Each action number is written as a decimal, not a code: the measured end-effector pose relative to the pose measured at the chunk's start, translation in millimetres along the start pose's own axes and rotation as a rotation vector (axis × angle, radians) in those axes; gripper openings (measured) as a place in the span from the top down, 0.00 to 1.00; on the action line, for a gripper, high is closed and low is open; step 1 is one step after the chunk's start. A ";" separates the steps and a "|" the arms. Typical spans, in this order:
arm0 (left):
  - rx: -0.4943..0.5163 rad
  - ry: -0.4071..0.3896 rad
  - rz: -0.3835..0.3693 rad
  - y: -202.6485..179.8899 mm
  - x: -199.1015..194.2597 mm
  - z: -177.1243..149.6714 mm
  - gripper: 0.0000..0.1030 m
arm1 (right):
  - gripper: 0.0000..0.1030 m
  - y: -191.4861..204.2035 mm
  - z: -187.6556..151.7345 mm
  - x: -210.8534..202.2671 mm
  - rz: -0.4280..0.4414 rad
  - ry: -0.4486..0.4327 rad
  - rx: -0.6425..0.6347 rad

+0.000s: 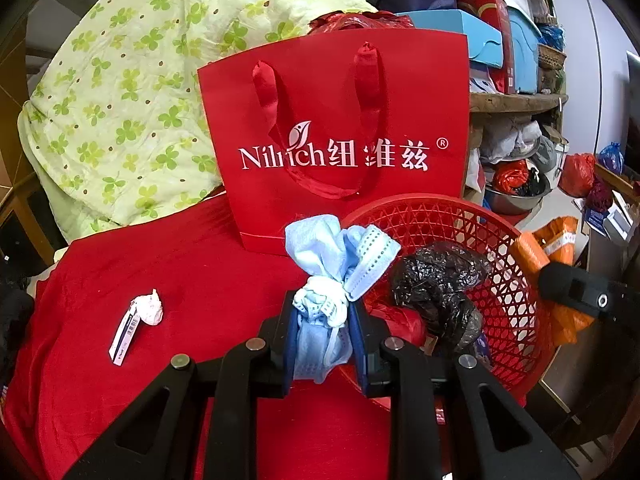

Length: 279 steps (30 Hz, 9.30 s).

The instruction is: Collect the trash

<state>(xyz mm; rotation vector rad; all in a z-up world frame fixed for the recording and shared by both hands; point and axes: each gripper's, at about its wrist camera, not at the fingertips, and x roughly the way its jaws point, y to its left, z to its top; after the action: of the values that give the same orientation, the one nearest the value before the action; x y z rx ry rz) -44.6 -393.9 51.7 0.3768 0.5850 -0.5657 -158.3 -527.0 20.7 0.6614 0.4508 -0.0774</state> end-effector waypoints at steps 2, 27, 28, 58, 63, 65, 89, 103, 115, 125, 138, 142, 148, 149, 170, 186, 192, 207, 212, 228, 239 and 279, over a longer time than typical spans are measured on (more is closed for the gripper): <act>0.001 0.003 -0.006 -2.1 1.1 -0.2 0.75 | 0.71 -1.9 1.6 -1.2 -0.006 -0.004 0.004; 0.023 0.048 -0.264 -19.6 18.1 -13.4 0.46 | 0.69 -31.0 1.0 15.9 -0.020 0.044 0.129; 0.020 0.053 -0.266 -18.6 18.5 -14.3 0.46 | 0.69 -30.2 0.5 15.4 -0.020 0.043 0.128; -0.012 -0.012 -0.085 54.6 -36.2 -44.8 0.31 | 0.39 25.2 -16.9 -1.6 0.025 0.002 0.074; -0.006 -0.036 -0.060 63.9 -48.6 -49.0 0.31 | 0.38 44.0 -19.7 -1.1 0.038 0.004 0.042; -0.009 -0.046 -0.053 69.2 -54.0 -50.9 0.31 | 0.38 51.8 -20.5 -1.4 0.042 0.005 0.029; -0.145 -0.074 0.012 158.8 -80.7 -85.9 0.31 | 0.38 154.1 -39.7 34.2 0.070 0.083 -0.146; -0.277 -0.029 0.066 236.3 -66.5 -122.1 0.31 | 0.38 216.7 -68.0 92.3 0.098 0.188 -0.238; -0.403 0.039 0.149 307.3 -51.4 -172.0 0.30 | 0.38 262.6 -99.0 140.2 0.111 0.285 -0.312; -0.473 0.134 0.215 361.2 -18.0 -203.5 0.30 | 0.38 262.5 -95.5 205.3 0.080 0.323 -0.290; -0.341 0.150 0.029 368.8 85.1 -149.8 0.29 | 0.38 223.2 -64.3 370.4 -0.011 0.418 -0.180; -0.326 0.174 -0.034 369.9 127.6 -135.0 0.29 | 0.39 207.4 -61.1 416.0 0.010 0.465 -0.114; -0.296 0.171 -0.113 369.7 163.6 -122.4 0.29 | 0.38 197.9 -62.1 458.5 0.083 0.504 -0.044; -0.291 0.172 -0.127 370.1 167.7 -121.7 0.29 | 0.38 195.4 -63.3 465.1 0.094 0.514 -0.031; -0.346 0.207 -0.178 370.2 160.6 -130.9 0.57 | 0.69 196.8 -67.3 432.9 0.224 0.471 -0.009; -0.337 0.093 0.072 320.4 -7.0 -119.9 0.57 | 0.69 207.9 -62.1 238.7 0.256 0.339 -0.108; -0.331 0.039 0.137 293.7 -59.7 -112.1 0.57 | 0.69 223.4 -64.7 168.2 0.273 0.275 -0.170; -0.276 -0.060 0.223 244.1 -139.9 -103.5 0.57 | 0.69 234.9 -77.9 47.8 0.280 0.132 -0.279; -0.262 -0.082 0.238 236.0 -159.6 -105.2 0.57 | 0.69 239.5 -81.4 29.4 0.286 0.102 -0.288; -0.249 -0.107 0.250 226.4 -187.1 -113.8 0.57 | 0.69 252.4 -89.6 0.2 0.298 0.054 -0.315; -0.212 -0.125 0.250 212.4 -197.2 -110.1 0.57 | 0.69 251.5 -86.3 -10.9 0.297 0.033 -0.326; -0.133 -0.114 0.203 175.5 -195.6 -100.5 0.57 | 0.69 218.1 -79.7 -51.3 0.257 -0.044 -0.270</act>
<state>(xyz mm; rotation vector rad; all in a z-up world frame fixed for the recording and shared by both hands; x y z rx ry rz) -116.3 -131.5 123.6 0.2728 0.4657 -0.3491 -188.8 -309.8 112.7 0.4460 0.3232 0.2084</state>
